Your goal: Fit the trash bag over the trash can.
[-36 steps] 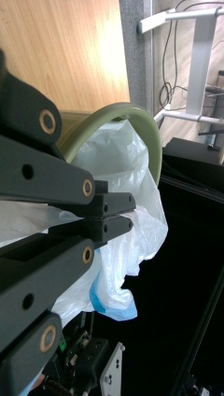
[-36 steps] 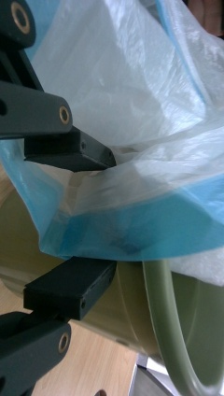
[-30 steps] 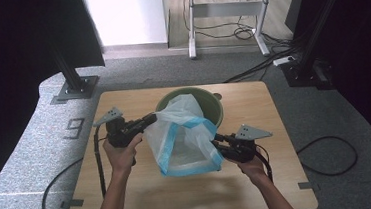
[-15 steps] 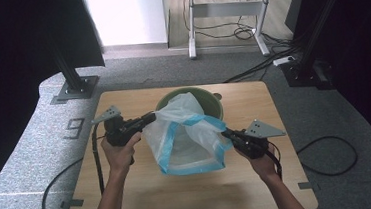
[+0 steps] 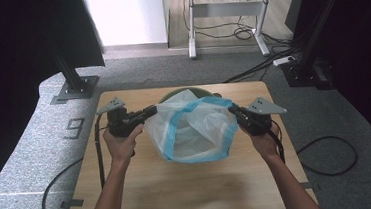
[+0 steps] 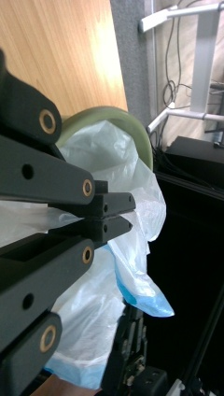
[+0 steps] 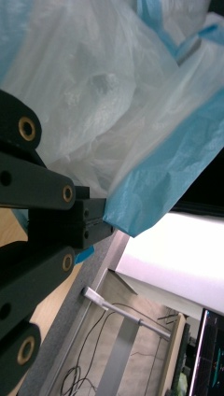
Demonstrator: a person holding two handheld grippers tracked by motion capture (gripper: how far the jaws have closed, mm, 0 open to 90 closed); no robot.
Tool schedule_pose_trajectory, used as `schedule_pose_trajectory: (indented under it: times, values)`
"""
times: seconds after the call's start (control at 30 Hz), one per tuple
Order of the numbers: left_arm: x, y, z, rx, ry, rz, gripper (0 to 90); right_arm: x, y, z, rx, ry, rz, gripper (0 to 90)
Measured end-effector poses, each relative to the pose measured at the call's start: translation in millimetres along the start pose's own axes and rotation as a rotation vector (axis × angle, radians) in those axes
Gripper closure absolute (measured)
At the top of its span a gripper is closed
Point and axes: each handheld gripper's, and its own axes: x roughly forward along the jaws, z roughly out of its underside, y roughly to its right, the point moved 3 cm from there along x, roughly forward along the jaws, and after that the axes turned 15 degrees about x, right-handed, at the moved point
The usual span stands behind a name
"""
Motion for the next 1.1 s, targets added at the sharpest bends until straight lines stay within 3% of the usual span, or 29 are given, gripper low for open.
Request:
schedule_pose_trajectory:
  times: [0.23, 0.47, 0.7, 0.9, 1.1]
  values:
    - [13.1, -19.9, 5.1, -0.029, -0.035, -0.022, 89.8, 34.8, 13.9, -5.7, 0.017, -0.050, 0.039, 88.5]
    - [24.0, -39.5, 11.7, -0.050, -0.048, -0.040, 89.8, 62.8, 27.7, -6.5, 0.024, -0.083, 0.048, 88.4]
    - [32.7, -60.5, 20.7, -0.113, -0.040, -0.048, 89.8, 92.2, 36.8, 0.8, 0.040, -0.116, 0.045, 88.3]
    - [38.8, -74.7, 28.8, -0.140, -0.057, -0.061, 89.7, 105.1, 41.4, 3.1, 0.052, -0.123, 0.041, 87.8]
    - [44.5, -77.3, 36.0, -0.133, -0.084, -0.080, 89.8, 114.3, 48.3, 10.7, 0.126, -0.129, 0.016, 88.2]
